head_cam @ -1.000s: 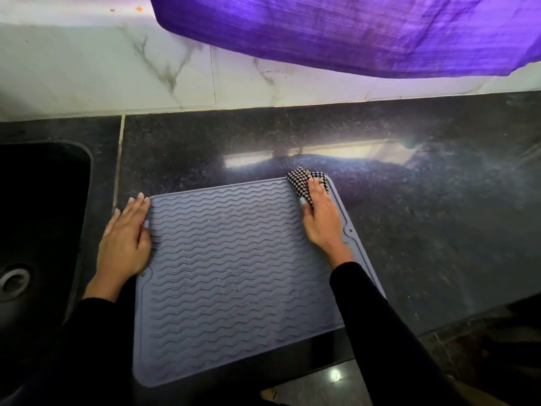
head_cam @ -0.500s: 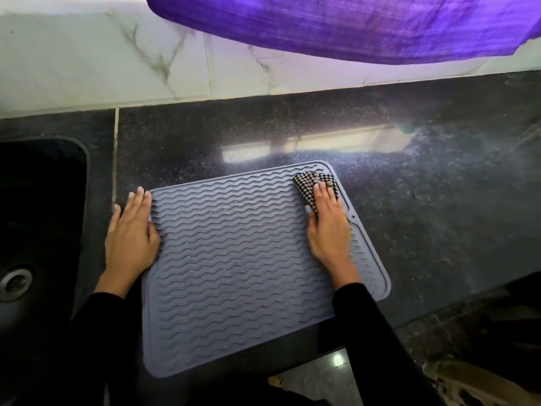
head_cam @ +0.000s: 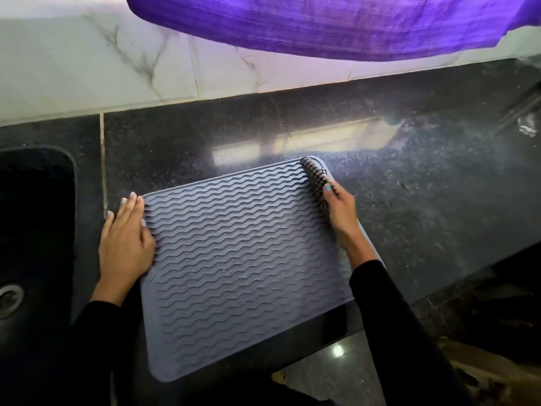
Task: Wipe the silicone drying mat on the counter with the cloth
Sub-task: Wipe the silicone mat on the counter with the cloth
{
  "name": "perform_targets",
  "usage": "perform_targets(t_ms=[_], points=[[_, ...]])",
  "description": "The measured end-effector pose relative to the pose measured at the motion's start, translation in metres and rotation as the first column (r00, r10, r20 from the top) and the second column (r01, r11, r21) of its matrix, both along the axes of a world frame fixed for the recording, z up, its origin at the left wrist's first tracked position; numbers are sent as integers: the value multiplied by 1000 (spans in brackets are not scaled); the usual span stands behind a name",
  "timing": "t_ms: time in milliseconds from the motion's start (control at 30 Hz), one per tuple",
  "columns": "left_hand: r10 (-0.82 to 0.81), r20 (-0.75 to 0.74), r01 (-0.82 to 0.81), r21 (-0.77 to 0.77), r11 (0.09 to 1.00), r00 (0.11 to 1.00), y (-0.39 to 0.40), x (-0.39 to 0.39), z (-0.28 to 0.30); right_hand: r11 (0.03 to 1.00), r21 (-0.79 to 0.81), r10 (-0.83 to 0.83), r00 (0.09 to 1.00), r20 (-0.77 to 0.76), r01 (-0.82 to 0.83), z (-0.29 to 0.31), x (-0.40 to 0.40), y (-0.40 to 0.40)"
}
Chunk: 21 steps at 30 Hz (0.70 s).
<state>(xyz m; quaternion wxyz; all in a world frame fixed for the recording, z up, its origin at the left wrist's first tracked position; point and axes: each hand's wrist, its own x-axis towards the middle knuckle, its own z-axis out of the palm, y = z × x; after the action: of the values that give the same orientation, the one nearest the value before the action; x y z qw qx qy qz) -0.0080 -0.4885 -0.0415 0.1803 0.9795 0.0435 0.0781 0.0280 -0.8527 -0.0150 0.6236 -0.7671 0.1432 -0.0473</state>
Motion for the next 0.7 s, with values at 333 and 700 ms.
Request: perform_targets(t_ms=[333,700], points=[[-1,4,1,7,1000,1000,2,1,-2,565,-809,146,984,-98,-165,0,-88,17],[6,9,-6,0,1000,1000,1,0,-3,793,-609,61,997,41,-23,-12,-77,1]])
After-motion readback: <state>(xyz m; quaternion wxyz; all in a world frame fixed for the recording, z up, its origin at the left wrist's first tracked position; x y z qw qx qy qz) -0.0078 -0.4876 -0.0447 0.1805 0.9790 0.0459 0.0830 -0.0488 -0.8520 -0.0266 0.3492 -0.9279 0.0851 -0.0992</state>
